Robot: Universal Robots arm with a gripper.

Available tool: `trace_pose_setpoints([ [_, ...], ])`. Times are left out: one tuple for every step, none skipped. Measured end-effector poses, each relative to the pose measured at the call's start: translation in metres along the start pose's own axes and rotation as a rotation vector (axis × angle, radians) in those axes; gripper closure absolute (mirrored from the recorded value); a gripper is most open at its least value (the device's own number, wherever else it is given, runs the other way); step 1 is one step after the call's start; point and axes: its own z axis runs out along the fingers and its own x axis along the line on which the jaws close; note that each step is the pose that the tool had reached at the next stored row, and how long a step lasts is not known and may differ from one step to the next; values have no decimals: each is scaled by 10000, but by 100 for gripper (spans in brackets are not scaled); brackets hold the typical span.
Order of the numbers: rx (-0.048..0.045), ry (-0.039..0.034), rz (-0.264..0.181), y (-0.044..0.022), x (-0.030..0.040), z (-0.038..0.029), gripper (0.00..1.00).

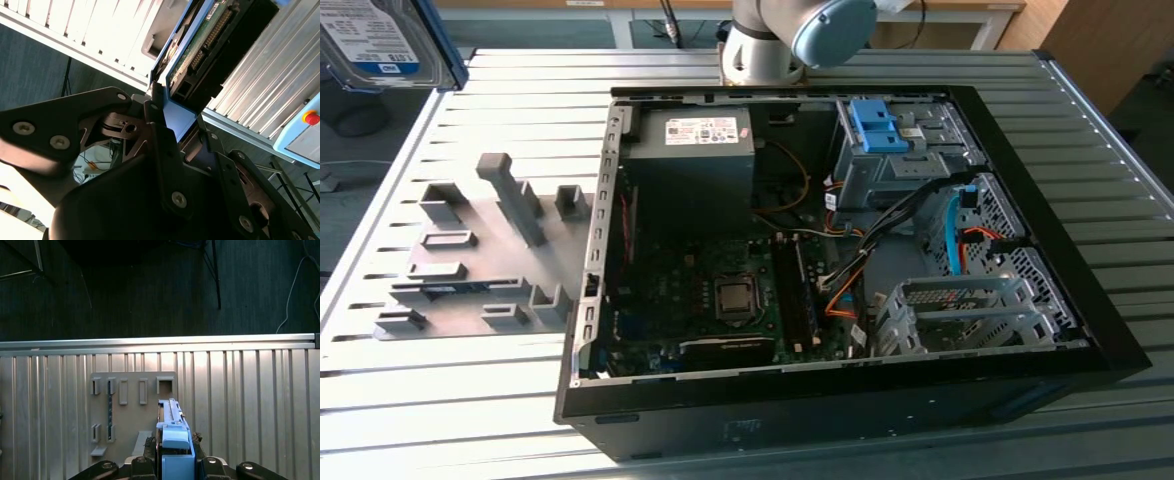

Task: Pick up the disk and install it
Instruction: 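Pick up the disk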

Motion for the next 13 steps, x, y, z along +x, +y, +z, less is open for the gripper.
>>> trace_pose_setpoints([
  [-1, 1, 0, 0, 1, 0, 64],
  [-1, 1, -2, -1, 5, 0, 64],
  [-1, 0, -2, -1, 10, 0, 64],
  [0, 0, -1, -1, 16, 0, 64],
  [0, 0, 0, -1, 25, 0, 64],
  [-1, 1, 0, -2, 35, 0, 64],
  [0, 0, 0, -2, 44, 0, 64],
  [0, 0, 0, -2, 54, 0, 64],
  [0, 1, 0, -3, 63, 0, 64],
  [-1, 0, 0, -3, 72, 0, 64],
  [0, 0, -1, -3, 79, 0, 64],
  [0, 0, 0, -4, 84, 0, 64],
  [0, 0, 0, -4, 84, 0, 64],
])
